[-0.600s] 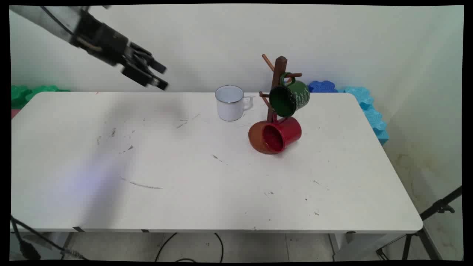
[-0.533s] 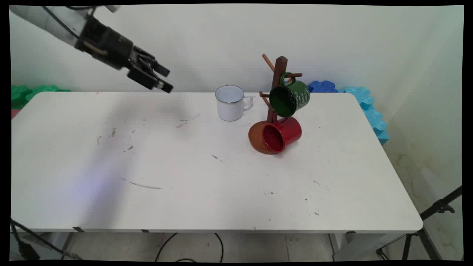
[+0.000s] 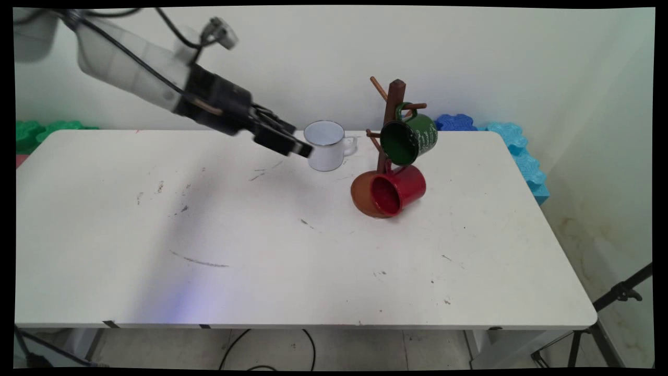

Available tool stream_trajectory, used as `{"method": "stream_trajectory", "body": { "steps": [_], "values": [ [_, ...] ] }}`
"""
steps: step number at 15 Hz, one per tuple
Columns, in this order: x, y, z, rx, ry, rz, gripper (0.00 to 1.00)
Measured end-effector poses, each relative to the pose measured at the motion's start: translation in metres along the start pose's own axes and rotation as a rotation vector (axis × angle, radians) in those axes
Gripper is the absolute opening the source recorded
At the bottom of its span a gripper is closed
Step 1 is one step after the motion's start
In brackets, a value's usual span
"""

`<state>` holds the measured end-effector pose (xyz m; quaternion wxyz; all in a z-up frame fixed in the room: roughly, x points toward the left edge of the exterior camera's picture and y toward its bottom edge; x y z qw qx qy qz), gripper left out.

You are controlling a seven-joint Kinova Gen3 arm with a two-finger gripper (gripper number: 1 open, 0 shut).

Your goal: Pick up the green mug from the rack

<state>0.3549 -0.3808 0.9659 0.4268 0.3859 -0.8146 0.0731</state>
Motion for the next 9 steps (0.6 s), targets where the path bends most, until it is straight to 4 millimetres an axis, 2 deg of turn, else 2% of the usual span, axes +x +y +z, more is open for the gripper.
{"method": "stream_trajectory", "body": {
  "steps": [9],
  "values": [
    [0.0, 0.075, 0.072, 0.041, 0.116, -0.045, 1.0]
  ]
}}
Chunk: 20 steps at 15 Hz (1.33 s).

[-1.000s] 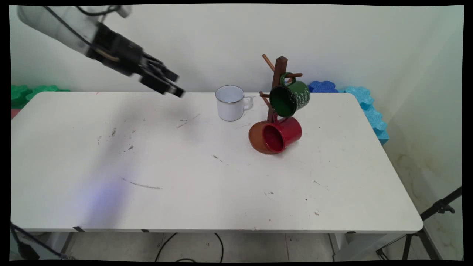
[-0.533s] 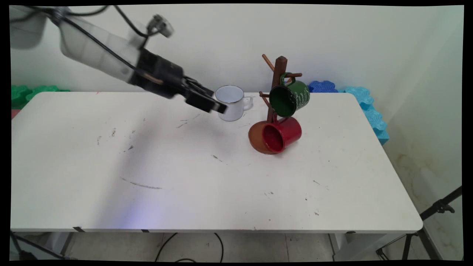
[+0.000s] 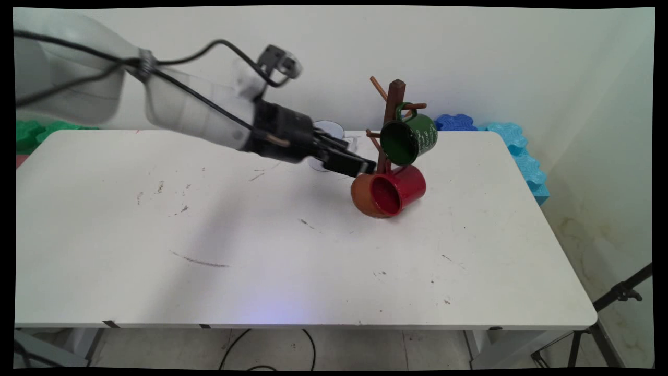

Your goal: Pick up the green mug from the rack

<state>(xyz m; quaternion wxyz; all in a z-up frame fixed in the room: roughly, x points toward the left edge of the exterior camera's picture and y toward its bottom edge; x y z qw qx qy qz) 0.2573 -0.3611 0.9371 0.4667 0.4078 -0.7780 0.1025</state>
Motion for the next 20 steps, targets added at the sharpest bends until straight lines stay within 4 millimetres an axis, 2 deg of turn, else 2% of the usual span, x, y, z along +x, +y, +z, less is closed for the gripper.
{"method": "stream_trajectory", "body": {
  "steps": [5, 10, 16, 20],
  "values": [
    [-0.005, 0.032, 0.034, 0.055, 0.062, -0.011, 1.0],
    [-0.007, 0.048, 0.063, 0.105, 0.107, -0.015, 1.0],
    [-0.01, 0.055, 0.09, 0.159, 0.144, -0.004, 1.0],
    [-0.016, 0.05, 0.104, 0.295, 0.12, 0.084, 1.0]
  ]
}}
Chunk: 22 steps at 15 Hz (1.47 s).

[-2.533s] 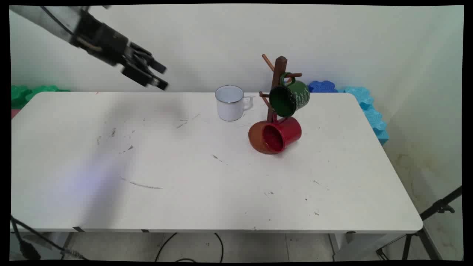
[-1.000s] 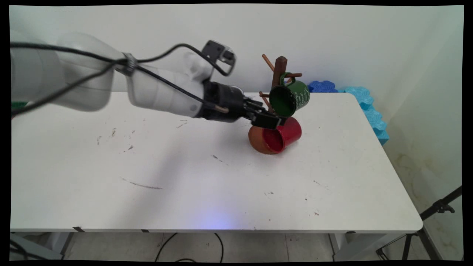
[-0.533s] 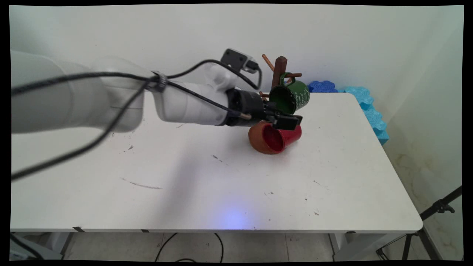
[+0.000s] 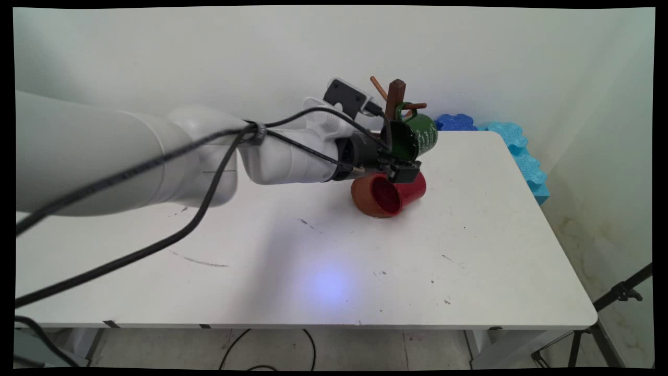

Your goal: Pick up the green mug from the rack

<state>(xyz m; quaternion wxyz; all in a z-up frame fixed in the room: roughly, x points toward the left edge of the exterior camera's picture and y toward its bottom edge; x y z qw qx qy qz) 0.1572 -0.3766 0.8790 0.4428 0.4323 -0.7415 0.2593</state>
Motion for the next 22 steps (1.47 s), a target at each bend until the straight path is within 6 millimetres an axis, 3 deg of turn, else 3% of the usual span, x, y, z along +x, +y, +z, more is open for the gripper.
{"method": "stream_trajectory", "body": {
  "steps": [8, 22],
  "values": [
    [-0.008, 0.028, 0.014, -0.091, 0.02, -0.021, 1.0],
    [-0.002, 0.014, 0.01, -0.103, 0.083, -0.051, 1.0]
  ]
}}
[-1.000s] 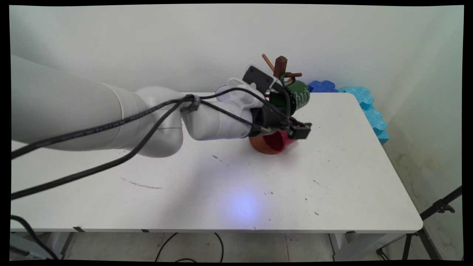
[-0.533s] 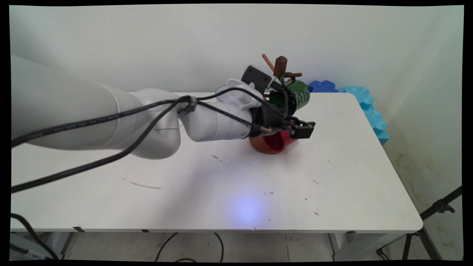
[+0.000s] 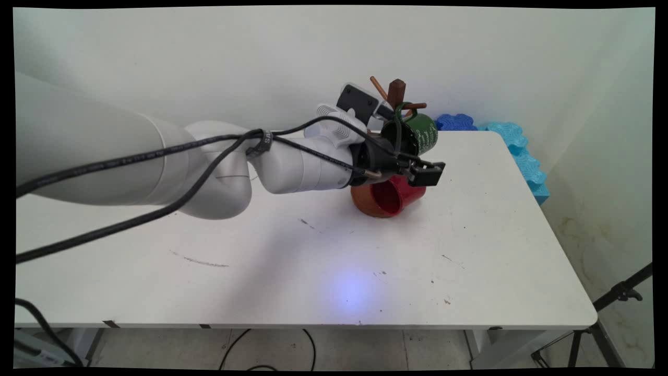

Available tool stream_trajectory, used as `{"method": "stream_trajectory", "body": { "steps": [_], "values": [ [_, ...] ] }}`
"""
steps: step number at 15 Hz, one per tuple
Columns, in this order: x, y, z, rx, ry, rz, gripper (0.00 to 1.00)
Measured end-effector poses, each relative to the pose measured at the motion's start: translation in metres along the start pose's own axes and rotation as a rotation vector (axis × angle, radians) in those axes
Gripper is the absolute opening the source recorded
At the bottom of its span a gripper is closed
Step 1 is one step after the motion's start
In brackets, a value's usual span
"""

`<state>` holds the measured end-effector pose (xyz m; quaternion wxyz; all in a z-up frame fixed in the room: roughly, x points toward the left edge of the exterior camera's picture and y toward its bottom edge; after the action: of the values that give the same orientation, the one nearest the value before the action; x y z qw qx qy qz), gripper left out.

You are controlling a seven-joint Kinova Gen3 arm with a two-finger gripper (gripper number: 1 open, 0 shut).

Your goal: Pick up the green mug from the rack

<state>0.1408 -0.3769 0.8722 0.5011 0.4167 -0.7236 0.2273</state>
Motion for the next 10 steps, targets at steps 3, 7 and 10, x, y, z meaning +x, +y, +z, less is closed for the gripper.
{"method": "stream_trajectory", "body": {
  "steps": [3, 7, 10],
  "values": [
    [0.003, -0.0039, 0.0031, 0.002, 0.011, 0.007, 1.0],
    [0.0044, -0.0072, 0.0061, 0.001, 0.016, 0.015, 1.0],
    [0.0045, -0.0089, 0.0074, -0.001, 0.017, 0.021, 1.0]
  ]
}}
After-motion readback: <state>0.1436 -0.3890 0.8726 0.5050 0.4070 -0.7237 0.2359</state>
